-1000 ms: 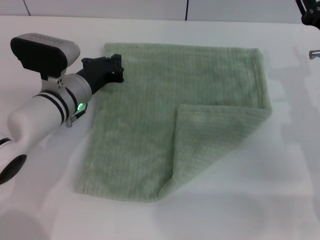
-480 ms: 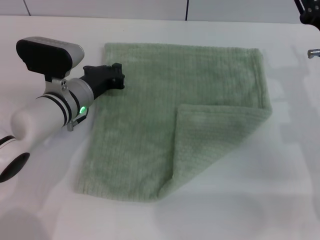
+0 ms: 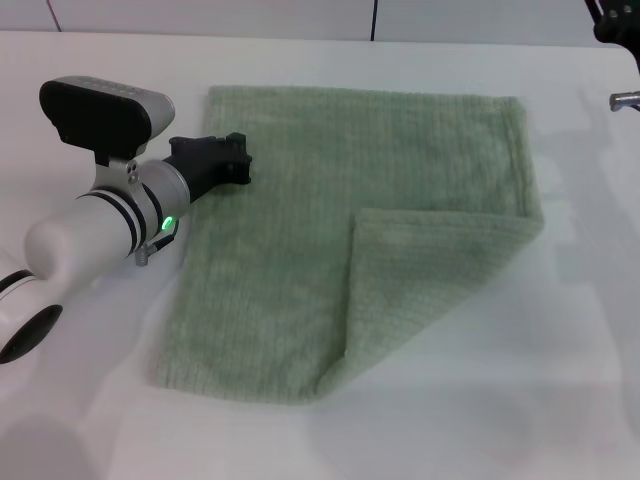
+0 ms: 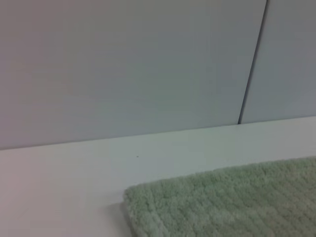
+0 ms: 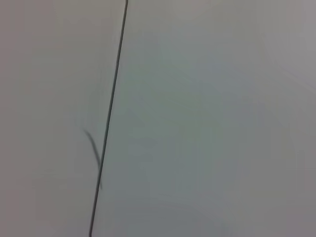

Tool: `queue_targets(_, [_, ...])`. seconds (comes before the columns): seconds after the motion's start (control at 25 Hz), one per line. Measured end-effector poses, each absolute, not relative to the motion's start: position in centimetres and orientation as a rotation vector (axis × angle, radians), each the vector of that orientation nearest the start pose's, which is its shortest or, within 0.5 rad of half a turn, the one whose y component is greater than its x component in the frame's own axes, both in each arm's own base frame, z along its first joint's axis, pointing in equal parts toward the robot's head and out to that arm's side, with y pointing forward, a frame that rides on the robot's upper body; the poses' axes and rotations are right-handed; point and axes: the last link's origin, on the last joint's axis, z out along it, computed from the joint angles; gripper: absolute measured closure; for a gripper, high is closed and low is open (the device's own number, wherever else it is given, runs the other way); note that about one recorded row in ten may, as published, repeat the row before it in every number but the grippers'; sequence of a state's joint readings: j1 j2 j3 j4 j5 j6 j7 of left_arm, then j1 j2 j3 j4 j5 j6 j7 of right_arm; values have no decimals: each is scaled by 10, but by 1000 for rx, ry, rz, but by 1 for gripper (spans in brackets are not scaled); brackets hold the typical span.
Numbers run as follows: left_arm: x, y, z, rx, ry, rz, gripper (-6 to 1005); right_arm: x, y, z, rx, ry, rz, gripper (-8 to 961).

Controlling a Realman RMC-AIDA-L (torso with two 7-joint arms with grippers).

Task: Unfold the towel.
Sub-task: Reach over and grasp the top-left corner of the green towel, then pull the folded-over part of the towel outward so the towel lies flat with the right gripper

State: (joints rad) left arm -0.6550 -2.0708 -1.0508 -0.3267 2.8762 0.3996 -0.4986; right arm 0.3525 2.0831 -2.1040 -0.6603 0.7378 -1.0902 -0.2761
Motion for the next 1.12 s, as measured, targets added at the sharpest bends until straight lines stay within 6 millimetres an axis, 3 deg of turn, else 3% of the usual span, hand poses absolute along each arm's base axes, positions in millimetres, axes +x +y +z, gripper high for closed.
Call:
queue_targets(0.48, [-277,397,-90,-2026,-863,-360,999,217,369,-22,-1592,324,779,165])
queue_targets(0.72, [-275,397,-91,-2028,-862,-371,999,185,387,-27,-1713,497,780,165])
queue_targets(0.8, [-275,397,-91,-2028,-862,-370,999,170,398,-27,-1822,622,718,165])
queue_targets(1.12, [-275,397,-90,-2028,-861,-372,998,136,412,-19,-2071,793,535,166])
